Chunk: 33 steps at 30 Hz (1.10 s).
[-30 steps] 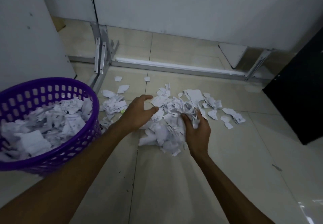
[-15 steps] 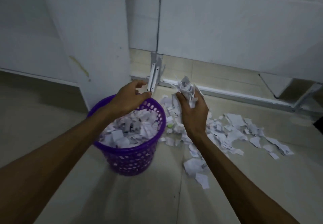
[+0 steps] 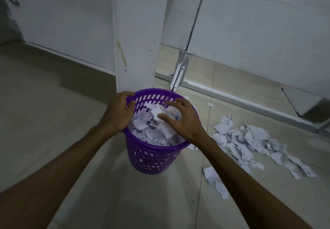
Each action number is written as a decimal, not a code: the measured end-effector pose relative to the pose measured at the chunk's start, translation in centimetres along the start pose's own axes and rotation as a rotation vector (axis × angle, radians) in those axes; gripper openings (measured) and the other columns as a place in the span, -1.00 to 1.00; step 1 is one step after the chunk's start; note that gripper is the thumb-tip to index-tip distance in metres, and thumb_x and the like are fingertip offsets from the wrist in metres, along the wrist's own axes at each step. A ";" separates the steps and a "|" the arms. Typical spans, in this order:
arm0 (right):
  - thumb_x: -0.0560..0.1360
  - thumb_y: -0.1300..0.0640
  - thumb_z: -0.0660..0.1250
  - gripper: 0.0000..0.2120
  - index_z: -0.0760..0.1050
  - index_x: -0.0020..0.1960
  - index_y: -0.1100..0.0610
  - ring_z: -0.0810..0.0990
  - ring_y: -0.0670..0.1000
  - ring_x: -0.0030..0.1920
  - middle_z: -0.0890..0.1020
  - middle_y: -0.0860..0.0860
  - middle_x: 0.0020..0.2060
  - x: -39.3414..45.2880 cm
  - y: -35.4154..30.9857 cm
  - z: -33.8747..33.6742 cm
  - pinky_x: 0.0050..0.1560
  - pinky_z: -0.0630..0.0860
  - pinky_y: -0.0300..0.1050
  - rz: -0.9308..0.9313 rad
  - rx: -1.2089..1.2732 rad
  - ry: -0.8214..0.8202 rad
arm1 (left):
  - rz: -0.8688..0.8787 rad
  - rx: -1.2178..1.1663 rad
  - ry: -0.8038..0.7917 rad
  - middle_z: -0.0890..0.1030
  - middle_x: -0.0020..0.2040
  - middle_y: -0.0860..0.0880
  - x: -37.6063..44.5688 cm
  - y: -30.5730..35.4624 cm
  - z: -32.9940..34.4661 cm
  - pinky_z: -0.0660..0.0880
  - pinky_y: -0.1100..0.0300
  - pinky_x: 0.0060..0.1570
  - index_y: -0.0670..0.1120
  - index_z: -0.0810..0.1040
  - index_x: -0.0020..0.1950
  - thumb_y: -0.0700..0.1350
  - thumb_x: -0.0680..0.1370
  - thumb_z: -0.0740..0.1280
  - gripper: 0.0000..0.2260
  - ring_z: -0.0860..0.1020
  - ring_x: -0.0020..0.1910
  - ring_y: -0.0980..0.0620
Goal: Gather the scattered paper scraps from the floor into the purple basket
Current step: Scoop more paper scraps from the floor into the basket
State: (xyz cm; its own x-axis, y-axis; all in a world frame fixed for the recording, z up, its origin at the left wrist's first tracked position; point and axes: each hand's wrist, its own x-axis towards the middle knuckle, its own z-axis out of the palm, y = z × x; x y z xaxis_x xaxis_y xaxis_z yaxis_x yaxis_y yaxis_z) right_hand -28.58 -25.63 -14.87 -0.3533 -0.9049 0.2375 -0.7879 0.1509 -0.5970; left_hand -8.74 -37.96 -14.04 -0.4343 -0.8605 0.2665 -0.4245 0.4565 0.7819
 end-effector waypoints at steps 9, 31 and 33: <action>0.36 -0.55 0.14 -0.04 -0.28 0.55 -0.25 -0.23 0.21 0.57 -0.25 0.11 0.58 2.9 -0.3 3.2 0.47 -0.11 0.38 0.134 -0.349 -0.551 | -0.002 -0.059 0.005 0.43 0.37 -0.09 -1.1 -1.6 1.8 0.39 0.17 0.18 -0.06 0.29 0.46 0.08 0.66 0.06 -0.59 0.42 0.31 -0.03; 0.44 -0.43 0.22 0.01 -0.35 0.57 -0.08 -0.25 0.23 0.56 -0.26 0.12 0.58 5.7 1.2 9.2 0.52 -0.06 0.33 0.104 -0.616 -0.978 | -0.067 -0.223 0.071 0.46 0.32 -0.04 -1.2 -2.4 2.5 0.50 0.31 0.01 -0.04 0.27 0.42 0.08 0.65 0.07 -0.62 0.49 0.18 0.06; 0.36 -0.49 0.25 0.08 -0.29 0.58 -0.08 -0.15 0.19 0.58 -0.16 0.09 0.59 6.0 1.0 7.4 0.53 -0.01 0.29 0.102 -0.533 -0.894 | -0.081 -0.226 0.063 0.46 0.31 -0.04 -1.2 -2.3 2.3 0.49 0.32 0.00 -0.04 0.28 0.41 0.10 0.64 0.06 -0.61 0.49 0.18 0.06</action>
State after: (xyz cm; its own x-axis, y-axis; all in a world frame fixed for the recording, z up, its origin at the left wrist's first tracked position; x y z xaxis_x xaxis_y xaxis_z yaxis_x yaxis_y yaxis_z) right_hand -27.73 -33.85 -19.69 -0.0998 -0.8100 -0.5779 -0.9725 0.2023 -0.1156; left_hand -9.08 -37.50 -17.46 -0.3523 -0.9080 0.2268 -0.2645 0.3290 0.9065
